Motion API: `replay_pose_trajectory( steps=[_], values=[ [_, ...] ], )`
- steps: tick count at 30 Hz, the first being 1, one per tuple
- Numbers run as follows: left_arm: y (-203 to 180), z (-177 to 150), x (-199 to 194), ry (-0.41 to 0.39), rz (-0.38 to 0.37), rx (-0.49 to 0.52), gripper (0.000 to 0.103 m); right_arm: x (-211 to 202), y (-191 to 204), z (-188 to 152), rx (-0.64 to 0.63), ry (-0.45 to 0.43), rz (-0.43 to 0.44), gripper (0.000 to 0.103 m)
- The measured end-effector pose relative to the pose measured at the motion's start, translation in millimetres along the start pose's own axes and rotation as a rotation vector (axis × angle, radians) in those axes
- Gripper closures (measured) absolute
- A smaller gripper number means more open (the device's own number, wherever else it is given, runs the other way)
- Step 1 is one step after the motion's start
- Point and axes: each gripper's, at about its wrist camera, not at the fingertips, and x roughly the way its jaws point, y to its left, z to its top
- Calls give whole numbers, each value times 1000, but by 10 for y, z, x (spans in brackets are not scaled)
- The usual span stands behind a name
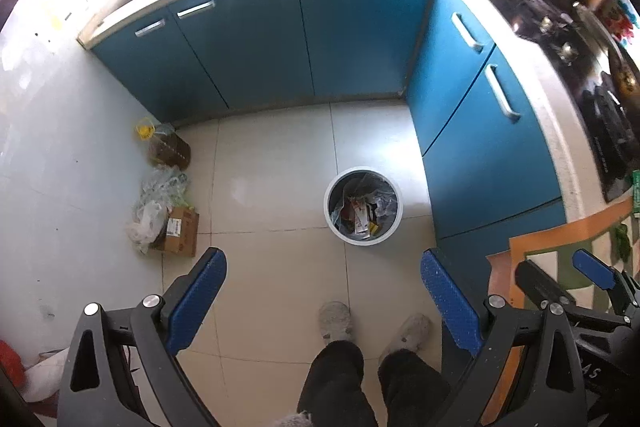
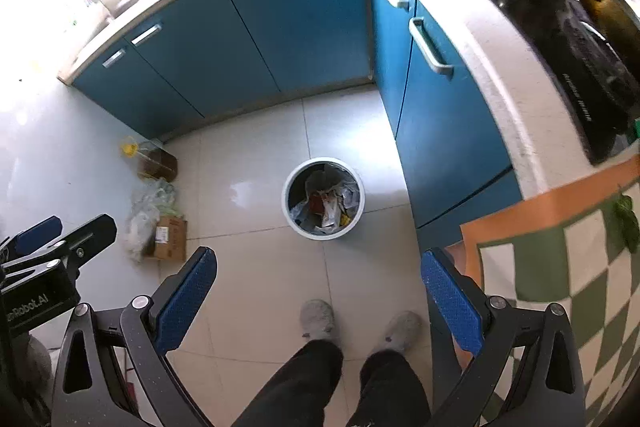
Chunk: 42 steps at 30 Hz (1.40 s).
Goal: Collect trash
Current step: 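Swing both tools back toward the counter, then grasp the green pepper with the left gripper while the right grasps the white paper towel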
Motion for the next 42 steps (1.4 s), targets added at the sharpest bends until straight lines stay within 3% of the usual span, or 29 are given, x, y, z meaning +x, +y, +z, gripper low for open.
replay_pose_trajectory(
  steps=[7, 10, 14, 18, 21, 24, 27, 31, 34, 37, 38, 39, 42],
  values=[
    [-440, 100, -396, -63, 16, 73, 4, -632, -643, -23, 183, -77, 48, 0],
    [-890, 209, -520, -87, -16, 149, 4, -890, -1167, -93, 301, -119, 38, 0],
    [-1728, 313, -592, -67, -107, 253, 4, -1215, -2050, -404, 500, -181, -47, 0],
    [-2696, 250, -439, 122, -356, 246, 4, -1394, -2955, -871, 729, -214, -148, 0],
    [-3471, 74, -251, 238, -424, 286, 4, -1496, -3657, -1363, 929, -240, -236, 0],
    [-4079, -95, 8, 336, -437, 305, 5, -1619, -4372, -1928, 1136, -266, -323, 0],
    [-4543, -219, 279, 418, -423, 271, 5, -1697, -4882, -2334, 1261, -287, -409, 0],
    [-4804, -234, 568, 489, -401, 182, 5, -1763, -5563, -2896, 1447, -297, -500, 0],
    [-4904, -210, 622, 458, -366, 134, 19, -1772, -5918, -3159, 1535, -314, -526, 0],
    [-5059, -187, 537, 386, -334, 182, 55, -1790, -6208, -3328, 1606, -361, -528, 0],
    [-5135, -194, 508, 359, -313, 228, 73, -1798, -6297, -3367, 1631, -381, -519, 0],
    [-5194, -205, 495, 344, -305, 263, 79, -1803, -6362, -3380, 1646, -393, -521, 0],
    [-5325, -251, 432, 295, -287, 363, 81, -1751, -6556, -3362, 1653, -377, -540, 3]
  ],
)
